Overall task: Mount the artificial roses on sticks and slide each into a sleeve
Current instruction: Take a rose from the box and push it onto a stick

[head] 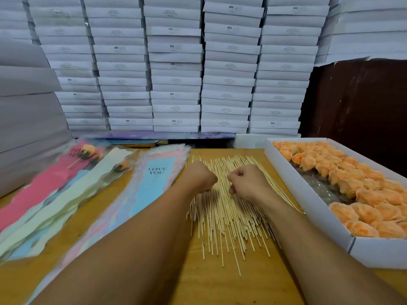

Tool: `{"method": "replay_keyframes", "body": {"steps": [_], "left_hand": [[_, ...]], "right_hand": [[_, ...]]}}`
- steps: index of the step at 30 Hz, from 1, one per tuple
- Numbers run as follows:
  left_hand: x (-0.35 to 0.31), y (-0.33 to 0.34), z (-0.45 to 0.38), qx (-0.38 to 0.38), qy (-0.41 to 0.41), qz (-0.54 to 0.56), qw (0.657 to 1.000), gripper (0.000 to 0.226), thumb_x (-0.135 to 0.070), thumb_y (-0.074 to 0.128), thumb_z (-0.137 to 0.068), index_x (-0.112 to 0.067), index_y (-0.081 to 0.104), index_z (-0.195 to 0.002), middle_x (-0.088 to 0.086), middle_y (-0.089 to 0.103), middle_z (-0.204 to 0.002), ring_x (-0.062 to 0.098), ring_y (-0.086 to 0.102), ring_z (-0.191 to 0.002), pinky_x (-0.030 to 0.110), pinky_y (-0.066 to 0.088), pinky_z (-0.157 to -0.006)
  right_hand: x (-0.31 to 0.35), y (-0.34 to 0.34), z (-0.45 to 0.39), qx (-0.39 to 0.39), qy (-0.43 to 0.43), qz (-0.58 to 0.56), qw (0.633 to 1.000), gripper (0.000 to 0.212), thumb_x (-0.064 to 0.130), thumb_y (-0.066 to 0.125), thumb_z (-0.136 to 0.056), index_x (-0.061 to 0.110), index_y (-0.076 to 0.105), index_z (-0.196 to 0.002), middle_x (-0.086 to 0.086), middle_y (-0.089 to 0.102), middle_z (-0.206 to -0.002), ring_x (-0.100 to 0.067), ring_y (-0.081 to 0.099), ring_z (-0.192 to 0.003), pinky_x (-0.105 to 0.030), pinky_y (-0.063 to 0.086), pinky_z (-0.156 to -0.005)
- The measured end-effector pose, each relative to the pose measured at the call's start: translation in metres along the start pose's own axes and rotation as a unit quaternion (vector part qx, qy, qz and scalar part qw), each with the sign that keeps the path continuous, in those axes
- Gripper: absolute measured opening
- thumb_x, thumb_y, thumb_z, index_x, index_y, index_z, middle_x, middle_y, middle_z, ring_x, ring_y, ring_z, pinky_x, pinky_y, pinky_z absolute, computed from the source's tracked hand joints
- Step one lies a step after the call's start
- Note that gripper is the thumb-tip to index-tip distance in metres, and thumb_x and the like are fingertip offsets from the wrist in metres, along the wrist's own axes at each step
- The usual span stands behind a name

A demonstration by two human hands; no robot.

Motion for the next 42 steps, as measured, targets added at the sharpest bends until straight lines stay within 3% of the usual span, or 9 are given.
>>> {"method": "replay_keyframes", "body": {"steps": [6, 12, 17, 23, 27, 33, 36, 39, 42], "left_hand": [[0.005, -0.001, 0.027, 0.024, 0.032, 0.19, 0.981, 0.021, -0.018, 0.063, -0.091, -0.006, 0.063, -0.073, 0.006, 0.062, -0.061, 0.016, 0.051, -0.049, 0.026, 0.041, -0.05], [0.007, 0.0, 0.053, 0.035, 0.072, 0.322, 0.943, 0.014, -0.013, 0.062, -0.093, -0.004, 0.063, -0.083, 0.004, 0.06, -0.063, 0.011, 0.052, -0.047, 0.023, 0.044, -0.048], [0.012, 0.006, 0.061, 0.092, 0.079, 0.426, 0.897, 0.017, -0.001, 0.06, -0.087, -0.009, 0.057, -0.073, 0.003, 0.055, -0.058, 0.014, 0.05, -0.05, 0.027, 0.04, -0.05], [0.008, 0.011, 0.067, 0.13, 0.098, 0.449, 0.878, 0.018, 0.005, 0.059, -0.082, -0.011, 0.057, -0.089, 0.004, 0.061, -0.061, 0.015, 0.052, -0.049, 0.028, 0.04, -0.05], [0.006, 0.012, 0.069, 0.154, 0.097, 0.454, 0.872, 0.017, 0.006, 0.05, -0.084, -0.011, 0.05, -0.083, 0.009, 0.061, -0.062, 0.017, 0.051, -0.047, 0.026, 0.039, -0.044], [0.006, 0.014, 0.073, 0.179, 0.087, 0.439, 0.876, 0.016, 0.007, 0.045, -0.082, -0.008, 0.049, -0.081, 0.012, 0.062, -0.062, 0.019, 0.052, -0.044, 0.025, 0.039, -0.039], [0.007, 0.015, 0.074, 0.189, 0.08, 0.436, 0.876, 0.014, 0.001, 0.045, -0.086, -0.006, 0.055, -0.081, 0.012, 0.062, -0.061, 0.018, 0.051, -0.044, 0.026, 0.039, -0.038], [0.011, 0.017, 0.071, 0.178, 0.045, 0.416, 0.891, 0.021, -0.011, 0.044, -0.093, -0.006, 0.06, -0.081, 0.015, 0.063, -0.06, 0.019, 0.05, -0.042, 0.025, 0.035, -0.037], [0.015, 0.019, 0.068, 0.175, 0.049, 0.328, 0.927, 0.03, -0.017, 0.044, -0.099, 0.002, 0.063, -0.085, 0.025, 0.068, -0.068, 0.022, 0.056, -0.042, 0.024, 0.033, -0.035]], "right_hand": [[0.001, 0.001, 0.001, 0.002, -0.005, 0.007, 1.0, 0.024, 0.023, 0.056, -0.101, 0.013, 0.072, -0.087, 0.001, 0.072, -0.066, 0.005, 0.055, -0.037, -0.025, 0.039, -0.054], [-0.003, 0.002, 0.0, 0.0, 0.0, 0.015, 1.0, 0.021, 0.024, 0.057, -0.099, 0.013, 0.072, -0.09, 0.0, 0.073, -0.068, 0.002, 0.058, -0.042, -0.024, 0.042, -0.055], [-0.004, 0.002, -0.002, -0.001, -0.002, 0.027, 1.0, 0.025, 0.023, 0.057, -0.099, 0.009, 0.074, -0.088, 0.0, 0.073, -0.064, 0.001, 0.06, -0.042, -0.026, 0.045, -0.057], [-0.002, 0.0, -0.006, -0.018, -0.019, 0.028, 0.999, 0.024, 0.022, 0.059, -0.097, 0.006, 0.074, -0.087, -0.005, 0.073, -0.067, 0.001, 0.061, -0.042, -0.027, 0.049, -0.056], [-0.001, -0.001, -0.006, -0.027, -0.032, 0.03, 0.999, 0.024, 0.02, 0.059, -0.096, 0.002, 0.074, -0.088, -0.008, 0.073, -0.068, -0.001, 0.063, -0.046, -0.035, 0.058, -0.061], [0.0, 0.001, -0.006, -0.024, -0.045, 0.045, 0.998, 0.024, 0.022, 0.059, -0.095, 0.004, 0.074, -0.088, -0.008, 0.074, -0.07, 0.0, 0.062, -0.045, -0.039, 0.059, -0.066], [0.0, 0.002, -0.005, -0.023, -0.042, 0.041, 0.998, 0.024, 0.022, 0.059, -0.096, 0.007, 0.074, -0.085, -0.003, 0.072, -0.066, 0.0, 0.059, -0.042, -0.03, 0.053, -0.056], [-0.001, 0.003, -0.004, -0.023, -0.033, 0.039, 0.998, 0.025, 0.023, 0.059, -0.096, 0.01, 0.074, -0.081, 0.0, 0.071, -0.061, 0.0, 0.058, -0.041, -0.028, 0.052, -0.059], [-0.001, 0.004, -0.004, -0.015, -0.033, 0.04, 0.999, 0.025, 0.02, 0.057, -0.096, 0.007, 0.074, -0.083, -0.004, 0.072, -0.065, 0.002, 0.06, -0.043, -0.03, 0.054, -0.061]]}}
Point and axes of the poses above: each hand's wrist, its own z-axis away from the middle knuckle, its own y-axis out of the palm, x = y × z, the point moved 4 cm from there along -z, towards the middle knuckle
